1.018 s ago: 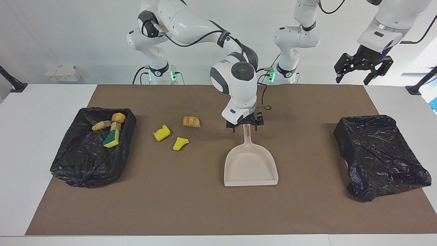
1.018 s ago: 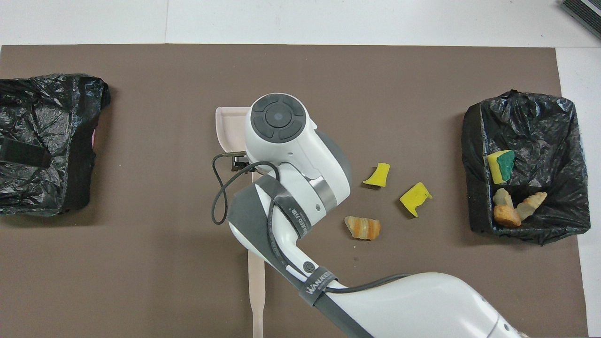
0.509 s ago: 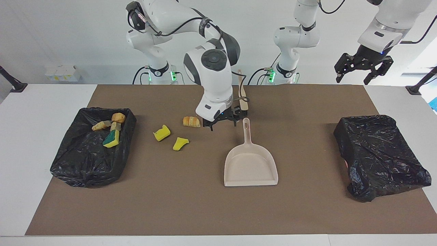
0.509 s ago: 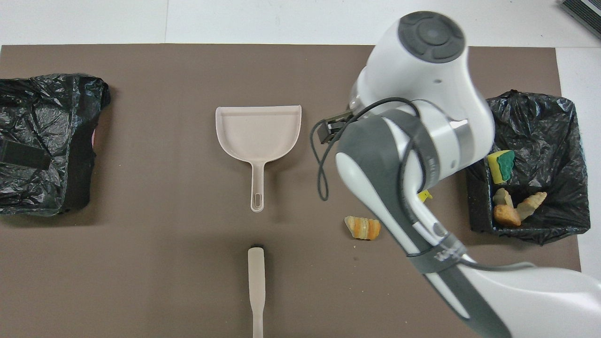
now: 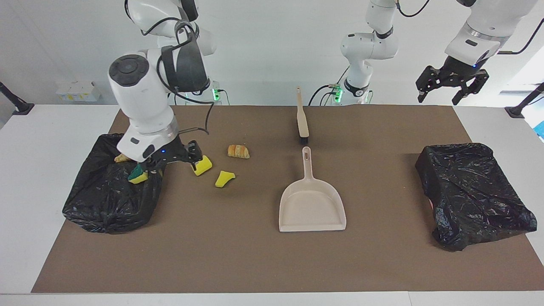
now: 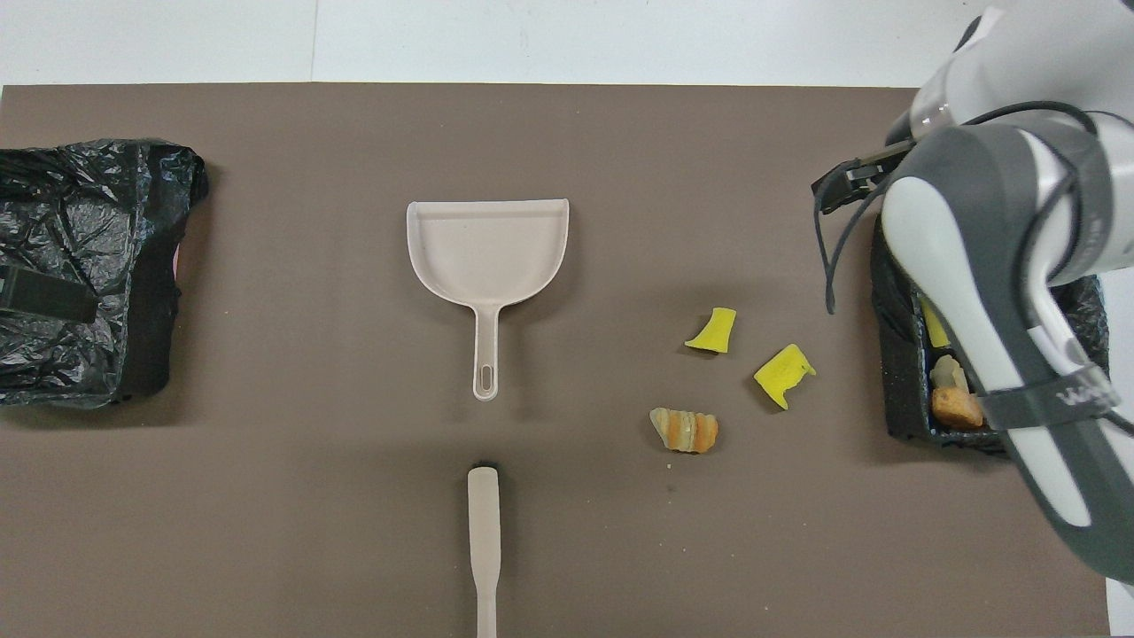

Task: Sweep and dump trash in bin
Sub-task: 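Open the right gripper and withdraw it toward the trash bag, then reach the left gripper to the dustpan handle while the right gripper hovers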

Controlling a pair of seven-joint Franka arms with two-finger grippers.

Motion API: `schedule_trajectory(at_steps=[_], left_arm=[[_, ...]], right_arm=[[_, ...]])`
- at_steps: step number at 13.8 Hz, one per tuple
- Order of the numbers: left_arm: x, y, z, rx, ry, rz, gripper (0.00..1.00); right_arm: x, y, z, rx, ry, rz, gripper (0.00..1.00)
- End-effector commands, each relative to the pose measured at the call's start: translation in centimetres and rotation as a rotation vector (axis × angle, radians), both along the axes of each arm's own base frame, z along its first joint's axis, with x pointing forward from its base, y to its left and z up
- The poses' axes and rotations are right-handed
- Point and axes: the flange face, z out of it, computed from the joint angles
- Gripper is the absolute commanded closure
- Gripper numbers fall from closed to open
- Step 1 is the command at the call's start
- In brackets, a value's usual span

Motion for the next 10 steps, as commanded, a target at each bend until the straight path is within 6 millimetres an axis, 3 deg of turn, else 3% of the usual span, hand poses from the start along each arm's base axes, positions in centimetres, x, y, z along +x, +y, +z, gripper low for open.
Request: schedule_trajectory(at_steps=[1,5,7,8,10], left_arm=[[-1.6,-1.4,-0.9,-0.005,0.018,-0.021,0.00],[-1.7,-7.5,-4.2,-0.010,-0.009,0.001,0.00],[-2.2,-12.2,-7.9,-0.011,-0.005,0.010,0.00],[-2.4,-14.5,-9.6,-0.018,-0.025,0.007,0.00],[-2.7,-17.7,-12.2,-0.038,-0.067,0.008,0.00]], right_arm=[[-2.2,-2.5,3.9,-0.022,-0.045,-0.013,0.00],[-6.7,-3.9,8.6,-0.028,-0.030,-0.163,0.00],[-9.1,-4.2,10.3,-0.014,-0.011,-0.211,0.00],[-10.0,-4.8,10.8,0.002,-0.009,-0.245,0.00],[-11.7,-5.1,9.8,0.047,0.026,-0.304,0.00]])
